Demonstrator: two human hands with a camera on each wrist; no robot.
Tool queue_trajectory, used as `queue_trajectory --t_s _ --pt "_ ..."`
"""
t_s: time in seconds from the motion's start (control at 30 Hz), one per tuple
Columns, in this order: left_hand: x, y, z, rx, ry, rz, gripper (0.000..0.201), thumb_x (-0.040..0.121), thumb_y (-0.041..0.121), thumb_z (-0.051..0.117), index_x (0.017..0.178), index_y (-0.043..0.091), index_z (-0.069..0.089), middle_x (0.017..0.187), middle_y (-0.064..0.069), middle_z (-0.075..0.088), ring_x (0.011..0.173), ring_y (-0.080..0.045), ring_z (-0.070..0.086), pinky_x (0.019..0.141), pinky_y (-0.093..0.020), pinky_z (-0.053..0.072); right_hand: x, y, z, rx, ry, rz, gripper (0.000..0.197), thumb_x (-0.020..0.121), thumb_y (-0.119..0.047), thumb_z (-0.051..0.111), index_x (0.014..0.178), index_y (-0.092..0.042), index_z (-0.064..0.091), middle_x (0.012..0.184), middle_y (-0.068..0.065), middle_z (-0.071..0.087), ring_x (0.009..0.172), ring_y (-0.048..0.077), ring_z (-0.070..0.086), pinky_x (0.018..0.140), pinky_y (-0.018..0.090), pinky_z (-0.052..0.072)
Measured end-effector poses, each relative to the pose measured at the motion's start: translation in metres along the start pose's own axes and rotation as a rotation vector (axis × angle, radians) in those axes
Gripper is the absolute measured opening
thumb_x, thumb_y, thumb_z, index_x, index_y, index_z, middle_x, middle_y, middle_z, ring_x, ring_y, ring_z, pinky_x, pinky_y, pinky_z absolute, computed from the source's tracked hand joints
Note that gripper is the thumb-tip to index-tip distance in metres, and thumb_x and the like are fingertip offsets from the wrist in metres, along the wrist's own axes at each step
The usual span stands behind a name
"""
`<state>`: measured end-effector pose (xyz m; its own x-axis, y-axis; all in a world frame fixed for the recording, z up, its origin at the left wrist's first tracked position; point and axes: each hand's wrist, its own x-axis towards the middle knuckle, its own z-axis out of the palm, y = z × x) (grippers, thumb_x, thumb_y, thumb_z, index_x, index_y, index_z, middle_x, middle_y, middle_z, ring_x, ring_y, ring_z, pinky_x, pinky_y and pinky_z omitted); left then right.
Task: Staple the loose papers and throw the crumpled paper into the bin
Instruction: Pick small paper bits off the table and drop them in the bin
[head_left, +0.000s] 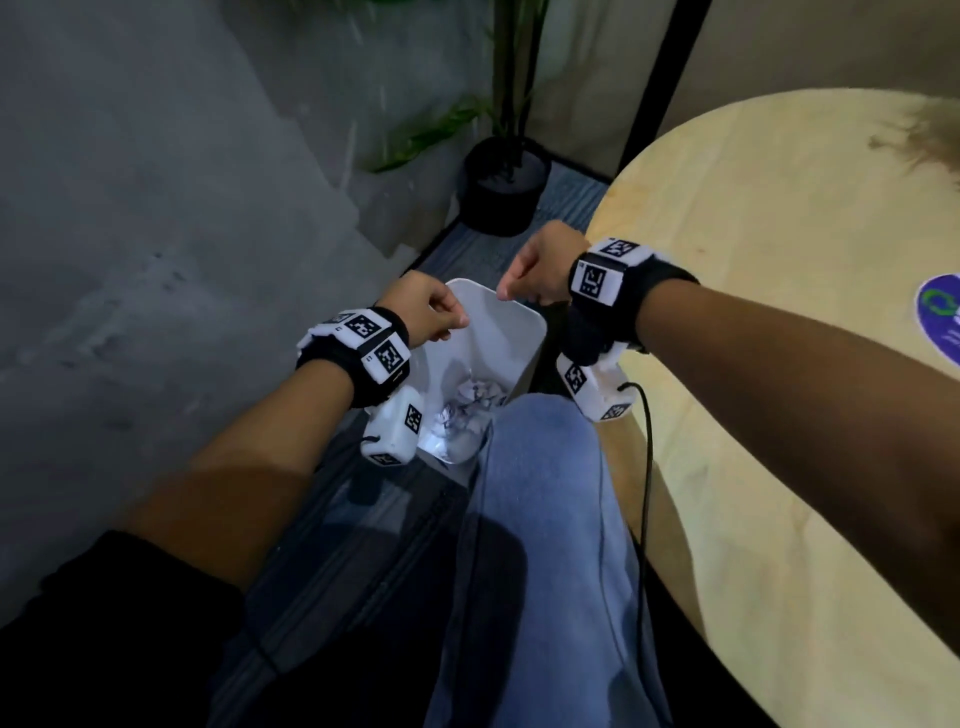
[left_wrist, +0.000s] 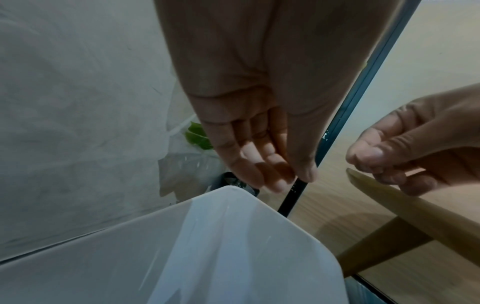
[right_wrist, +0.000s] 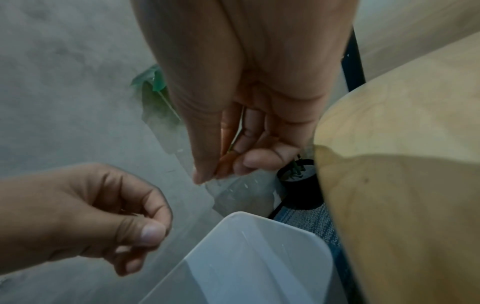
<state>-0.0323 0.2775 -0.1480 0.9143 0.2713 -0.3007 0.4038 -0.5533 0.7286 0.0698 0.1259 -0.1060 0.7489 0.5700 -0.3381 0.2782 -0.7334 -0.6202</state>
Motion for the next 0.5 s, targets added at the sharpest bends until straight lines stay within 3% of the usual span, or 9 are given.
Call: queue_trajectory --t_s 0.1,0.2,0.27,0.37,0.5 --pt "0.006 -0.006 -0.001 0.027 0.013 -0.005 0.013 0.079 0.007 0.072 0.084 -0.004 0.071 0.043 0.008 0.058 0.038 0.003 0.054 0.058 -0.022 0.052 0.007 -0.001 0.002 -0.015 -0.041 0.004 0.013 0.076 -0.020 0.076 0.084 -0.010 0.077 0.056 -0.004 0.065 0.052 0.007 0.057 0.072 0.032 0.057" --pt "0.009 -0.008 0.001 0.032 0.014 -0.006 0.011 0.079 0.007 0.072 0.084 -0.003 0.072 0.057 -0.004 0.060 0.054 -0.016 0.057 0.073 -0.036 0.055 0.011 0.000 0.003 -0.024 -0.078 0.022 0.012 0.076 -0.015 0.075 0.086 -0.007 0.077 0.042 -0.010 0.063 0.047 0.002 0.061 0.075 0.030 0.060" --pt "0.011 -0.010 0.001 0.031 0.014 -0.008 0.008 0.079 0.007 0.071 0.082 0.000 0.072 0.061 -0.011 0.062 0.061 -0.023 0.058 0.078 -0.041 0.056 0.012 -0.002 0.004 -0.024 -0.119 0.036 0.012 0.077 -0.011 0.075 0.087 -0.005 0.076 0.041 -0.014 0.062 0.053 0.004 0.064 0.080 0.034 0.060" --pt "0.013 -0.012 0.002 0.045 0.007 -0.016 0.007 0.081 0.010 0.070 0.081 0.003 0.073 0.065 -0.008 0.066 0.059 -0.021 0.058 0.079 -0.041 0.056 0.013 -0.007 0.006 -0.048 -0.182 0.029 0.016 0.076 -0.009 0.075 0.091 -0.001 0.075 0.042 -0.016 0.062 0.063 0.009 0.064 0.086 0.033 0.058" --pt "0.014 -0.011 0.002 0.015 0.007 -0.054 0.013 0.085 0.008 0.066 0.089 -0.003 0.072 0.064 0.002 0.065 0.045 -0.005 0.055 0.067 -0.031 0.056 0.013 -0.014 0.006 -0.034 -0.186 0.009 0.015 0.073 -0.008 0.078 0.085 0.001 0.076 0.050 -0.009 0.068 0.063 0.015 0.069 0.077 0.031 0.060"
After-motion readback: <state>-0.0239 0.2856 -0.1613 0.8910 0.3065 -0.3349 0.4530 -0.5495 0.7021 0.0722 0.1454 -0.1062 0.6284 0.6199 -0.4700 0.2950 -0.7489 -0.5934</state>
